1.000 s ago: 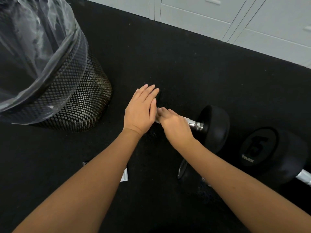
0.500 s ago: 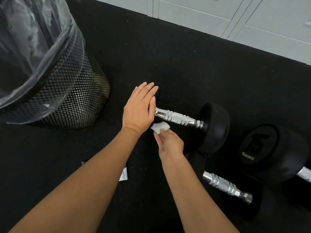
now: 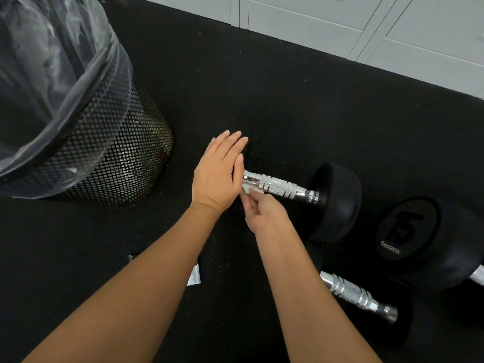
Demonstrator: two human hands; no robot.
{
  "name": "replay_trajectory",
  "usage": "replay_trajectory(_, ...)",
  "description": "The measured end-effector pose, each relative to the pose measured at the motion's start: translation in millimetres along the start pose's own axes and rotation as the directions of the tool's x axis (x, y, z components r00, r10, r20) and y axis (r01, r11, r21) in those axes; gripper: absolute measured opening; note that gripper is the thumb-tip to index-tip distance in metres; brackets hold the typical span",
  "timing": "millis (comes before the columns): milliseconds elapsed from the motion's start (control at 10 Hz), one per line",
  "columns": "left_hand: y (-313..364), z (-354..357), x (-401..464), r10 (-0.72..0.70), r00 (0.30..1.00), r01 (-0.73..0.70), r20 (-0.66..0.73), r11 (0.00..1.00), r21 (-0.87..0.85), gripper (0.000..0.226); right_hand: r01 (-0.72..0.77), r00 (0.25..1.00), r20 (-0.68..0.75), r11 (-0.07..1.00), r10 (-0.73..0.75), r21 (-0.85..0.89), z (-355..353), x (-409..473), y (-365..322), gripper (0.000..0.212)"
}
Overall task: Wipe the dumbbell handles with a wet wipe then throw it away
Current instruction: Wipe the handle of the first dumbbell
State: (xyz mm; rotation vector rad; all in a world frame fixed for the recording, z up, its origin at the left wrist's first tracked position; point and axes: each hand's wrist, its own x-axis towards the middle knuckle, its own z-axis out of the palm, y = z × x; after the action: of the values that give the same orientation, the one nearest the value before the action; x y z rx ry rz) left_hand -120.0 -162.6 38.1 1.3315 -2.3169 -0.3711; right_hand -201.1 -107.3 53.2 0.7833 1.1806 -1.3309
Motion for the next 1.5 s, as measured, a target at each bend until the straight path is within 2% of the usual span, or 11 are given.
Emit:
replay_trajectory(200, -0.2, 0.5, -0.3, 0.002, 1.000, -0.002, -0.008, 1.000, 0.001, 0.043, 0.013, 1.000, 0.009, 1.000, -0.014, 0.016, 1.8, 5.1, 4.6, 0.030)
replay_trajectory(600, -1.6, 1.1, -0.8, 0.004, 1.000, -0.005, -0.004, 1.000, -0.008, 0.042, 0.050, 0.989, 0.138, 0.998, -0.056, 0.040, -6.6, 23.1, 8.3, 0.033)
replay_trajectory(800, -0.7, 0.5, -1.5, 0.008, 1.000, -0.008, -0.015, 1.000, -0.008, 0.042, 0.020, 0.974, 0.223, 0.996, -0.039, 0.090, -20.4, 22.2, 13.8, 0.031)
replay_trajectory(1000, -0.5, 0.1, -0.5, 0.000, 1.000, 0.000, -0.008, 1.000, -0.015, 0.043, 0.027, 0.986, 0.158, 0.995, -0.042, 0.097, -8.8, 22.0, 10.4, 0.027)
replay_trajectory(1200, -0.3, -0.1, -0.3, 0.008, 1.000, -0.008, -0.007, 1.000, -0.004, 0.043, -0.078, 0.996, 0.051, 0.983, 0.070, 0.165, -7.4, 1.7, 1.4, 0.022)
replay_trajectory(1500, 0.5, -0.6, -1.1, 0.002, 1.000, -0.002, -0.016, 1.000, -0.006, 0.043, -0.094, 0.995, 0.062, 0.981, 0.084, 0.172, -3.0, -13.5, -5.1, 0.031)
